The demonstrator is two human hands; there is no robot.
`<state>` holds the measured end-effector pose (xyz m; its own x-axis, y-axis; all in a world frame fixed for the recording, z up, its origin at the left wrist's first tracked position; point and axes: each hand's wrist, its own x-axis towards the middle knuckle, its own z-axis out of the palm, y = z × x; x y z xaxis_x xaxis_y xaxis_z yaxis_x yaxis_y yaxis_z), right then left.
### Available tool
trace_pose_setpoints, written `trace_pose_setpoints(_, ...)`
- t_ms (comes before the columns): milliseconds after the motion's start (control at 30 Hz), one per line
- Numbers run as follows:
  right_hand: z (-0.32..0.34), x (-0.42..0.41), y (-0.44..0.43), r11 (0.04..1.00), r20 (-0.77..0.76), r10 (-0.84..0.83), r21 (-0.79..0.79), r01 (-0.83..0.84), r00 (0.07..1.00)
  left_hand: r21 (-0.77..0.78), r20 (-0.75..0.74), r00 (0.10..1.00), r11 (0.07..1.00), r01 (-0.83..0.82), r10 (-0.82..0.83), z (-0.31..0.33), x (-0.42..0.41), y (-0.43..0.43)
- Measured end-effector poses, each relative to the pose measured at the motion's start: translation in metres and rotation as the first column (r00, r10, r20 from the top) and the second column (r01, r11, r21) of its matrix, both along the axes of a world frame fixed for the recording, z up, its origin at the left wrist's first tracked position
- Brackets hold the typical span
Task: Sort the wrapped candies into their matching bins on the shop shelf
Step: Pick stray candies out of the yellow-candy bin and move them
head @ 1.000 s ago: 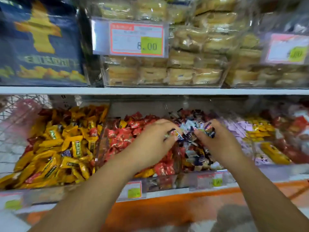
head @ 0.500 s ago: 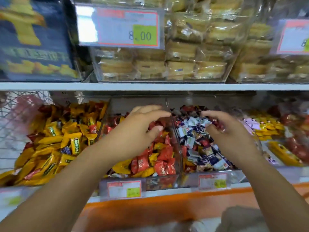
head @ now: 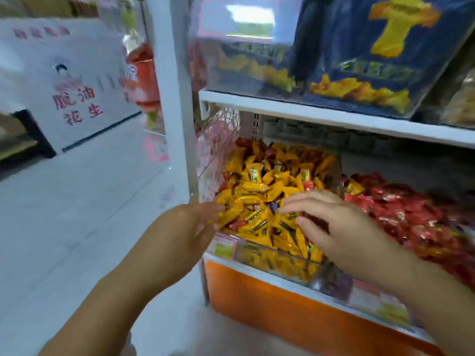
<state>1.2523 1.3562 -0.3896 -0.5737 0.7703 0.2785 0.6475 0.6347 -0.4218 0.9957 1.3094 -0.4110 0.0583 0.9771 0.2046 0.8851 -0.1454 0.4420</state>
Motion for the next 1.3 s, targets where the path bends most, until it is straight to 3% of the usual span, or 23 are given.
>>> trace_pose_setpoints(100, -0.009, -0.033, 0.023, 0.997, 0.196, 0.046, -0.075, -0.032, 0.98, -0.035, -0.016, 1.0, 0.999, 0.005, -0.006, -0.014, -0.023, -0.012)
trace_pose_setpoints(233, -0.009, -0.069, 0.042, 0.991, 0.27, 0.101, -0.114, -0.072, 0.957, -0.027, -0.011, 1.0, 1.0, 0.012, -0.012, -0.02, -0.038, -0.021)
trace_pose_setpoints(333, -0.022, -0.09, 0.052, 0.981, 0.432, 0.189, -0.132, -0.145, 0.882, -0.009, 0.001, 1.0, 1.0, -0.013, 0.013, -0.025, -0.045, -0.02)
trace_pose_setpoints(433, -0.034, -0.096, 0.06, 0.989, 0.557, 0.143, -0.106, -0.101, 0.818, -0.002, 0.001, 1.0, 1.0, -0.01, 0.01, -0.025, -0.043, -0.016)
trace_pose_setpoints(600, -0.04, -0.094, 0.067, 0.994, 0.417, 0.107, -0.055, -0.092, 0.902, -0.019, 0.022, 1.0, 1.0, -0.003, 0.004, -0.025, -0.033, -0.01)
trace_pose_setpoints(833, -0.017, -0.079, 0.075, 0.96, 0.126, 0.08, -0.276, -0.043, 0.989, -0.011, 0.019, 1.0, 1.0, 0.007, -0.007, -0.027, -0.033, -0.01)
trace_pose_setpoints(1000, -0.009, -0.065, 0.063, 0.943, -0.033, 0.003, -0.332, -0.014, 0.999, 0.003, 0.011, 1.0, 1.0, 0.004, -0.004, -0.029, -0.032, -0.009)
trace_pose_setpoints(1300, -0.003, -0.052, 0.059, 0.911, -0.186, -0.121, -0.412, 0.034, 0.975, 0.055, -0.062, 0.998, 0.998, 0.02, -0.017, -0.026, -0.021, -0.006)
